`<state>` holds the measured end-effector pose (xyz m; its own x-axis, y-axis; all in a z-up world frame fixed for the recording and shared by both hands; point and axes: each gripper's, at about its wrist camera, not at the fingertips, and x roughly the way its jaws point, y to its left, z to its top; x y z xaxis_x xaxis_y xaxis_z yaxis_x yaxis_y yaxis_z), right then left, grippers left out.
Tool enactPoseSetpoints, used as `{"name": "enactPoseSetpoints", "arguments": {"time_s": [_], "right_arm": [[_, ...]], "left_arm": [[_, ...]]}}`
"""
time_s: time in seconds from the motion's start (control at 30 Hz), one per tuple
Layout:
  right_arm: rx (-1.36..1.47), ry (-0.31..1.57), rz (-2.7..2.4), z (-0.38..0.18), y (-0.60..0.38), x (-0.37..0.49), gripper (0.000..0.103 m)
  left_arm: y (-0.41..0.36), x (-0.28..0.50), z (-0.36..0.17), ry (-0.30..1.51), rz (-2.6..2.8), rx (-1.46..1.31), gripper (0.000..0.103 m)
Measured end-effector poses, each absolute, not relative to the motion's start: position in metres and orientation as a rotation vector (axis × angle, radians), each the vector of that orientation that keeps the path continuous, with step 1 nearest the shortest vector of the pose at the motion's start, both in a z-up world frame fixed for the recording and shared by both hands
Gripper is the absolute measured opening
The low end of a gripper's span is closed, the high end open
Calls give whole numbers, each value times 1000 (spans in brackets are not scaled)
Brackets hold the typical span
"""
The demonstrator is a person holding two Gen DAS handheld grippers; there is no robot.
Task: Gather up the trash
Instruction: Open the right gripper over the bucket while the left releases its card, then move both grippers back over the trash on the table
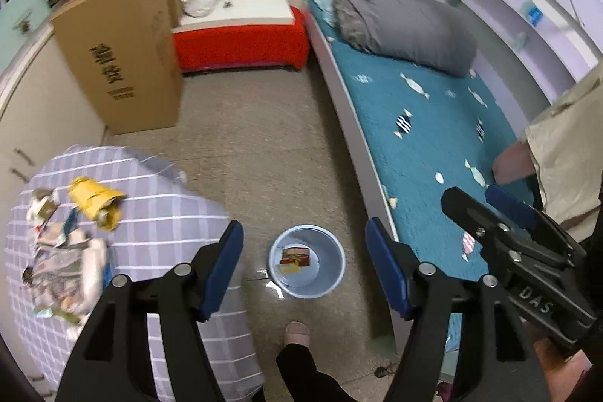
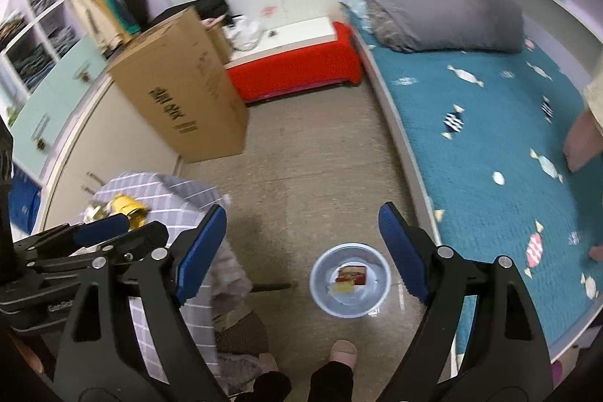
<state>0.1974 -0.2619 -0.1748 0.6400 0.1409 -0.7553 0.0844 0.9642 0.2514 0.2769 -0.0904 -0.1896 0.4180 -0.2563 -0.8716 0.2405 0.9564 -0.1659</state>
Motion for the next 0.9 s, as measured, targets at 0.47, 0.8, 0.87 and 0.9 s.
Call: {"name": "enactPoseSetpoints", "arguments": {"time_s": [0.47, 0.8, 0.87, 0.9], "right_arm": [[154, 904, 267, -163, -84, 201, 84], [133, 954, 316, -186, 2, 198, 84], [129, 970, 313, -193, 14, 199, 84], [129, 976, 312, -197, 17, 198, 84]], "left_arm": [[109, 235, -174, 1059, -83, -217, 69], [228, 226, -221, 1147, -1, -438, 69], [244, 226, -234, 1163, 6, -482, 69], [250, 227, -242, 1173, 6, -500, 69]]}}
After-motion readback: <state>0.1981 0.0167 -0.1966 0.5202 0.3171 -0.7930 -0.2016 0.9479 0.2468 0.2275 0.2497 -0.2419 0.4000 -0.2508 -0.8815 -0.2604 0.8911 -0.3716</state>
